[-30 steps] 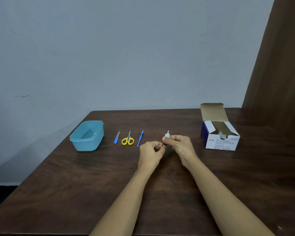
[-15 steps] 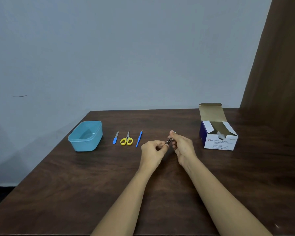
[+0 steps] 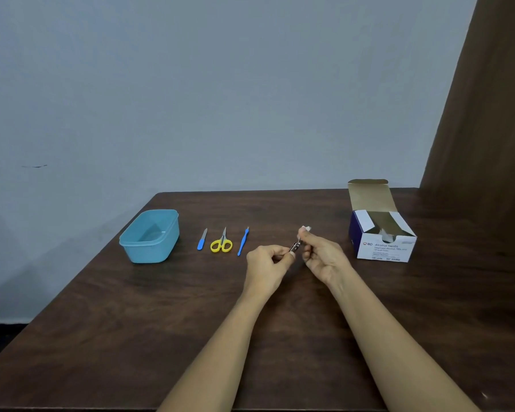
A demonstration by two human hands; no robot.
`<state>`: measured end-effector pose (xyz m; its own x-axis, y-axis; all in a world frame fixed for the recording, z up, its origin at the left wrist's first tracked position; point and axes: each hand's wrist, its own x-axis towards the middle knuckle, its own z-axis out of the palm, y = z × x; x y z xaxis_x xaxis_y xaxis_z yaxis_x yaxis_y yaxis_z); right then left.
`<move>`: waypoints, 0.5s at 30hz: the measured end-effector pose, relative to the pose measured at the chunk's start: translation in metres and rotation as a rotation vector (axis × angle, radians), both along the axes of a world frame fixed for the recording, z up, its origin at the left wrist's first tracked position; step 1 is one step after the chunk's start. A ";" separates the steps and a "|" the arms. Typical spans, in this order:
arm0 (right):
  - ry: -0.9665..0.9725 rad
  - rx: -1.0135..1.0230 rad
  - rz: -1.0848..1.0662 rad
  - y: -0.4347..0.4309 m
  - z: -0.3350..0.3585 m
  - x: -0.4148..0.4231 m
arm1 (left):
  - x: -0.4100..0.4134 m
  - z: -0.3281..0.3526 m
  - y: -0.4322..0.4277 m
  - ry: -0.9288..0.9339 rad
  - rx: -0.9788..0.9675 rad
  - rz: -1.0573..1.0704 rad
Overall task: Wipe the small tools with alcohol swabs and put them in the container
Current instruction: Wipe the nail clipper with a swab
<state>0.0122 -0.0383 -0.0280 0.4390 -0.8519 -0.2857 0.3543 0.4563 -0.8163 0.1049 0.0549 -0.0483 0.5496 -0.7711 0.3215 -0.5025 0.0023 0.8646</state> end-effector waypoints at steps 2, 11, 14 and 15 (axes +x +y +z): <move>0.005 0.002 -0.020 0.001 0.001 0.000 | -0.001 0.000 0.001 0.004 0.006 -0.008; 0.095 -0.078 -0.072 0.003 0.000 0.001 | -0.001 0.002 0.001 -0.013 0.007 -0.007; 0.139 -0.099 -0.053 0.000 0.000 0.001 | -0.001 0.001 0.001 -0.002 0.003 -0.002; 0.143 -0.098 -0.036 -0.002 -0.001 0.002 | -0.001 0.001 0.001 0.000 0.003 -0.001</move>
<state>0.0140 -0.0399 -0.0285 0.3683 -0.8933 -0.2576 0.2465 0.3609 -0.8994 0.1040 0.0559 -0.0471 0.5485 -0.7727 0.3194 -0.5028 0.0004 0.8644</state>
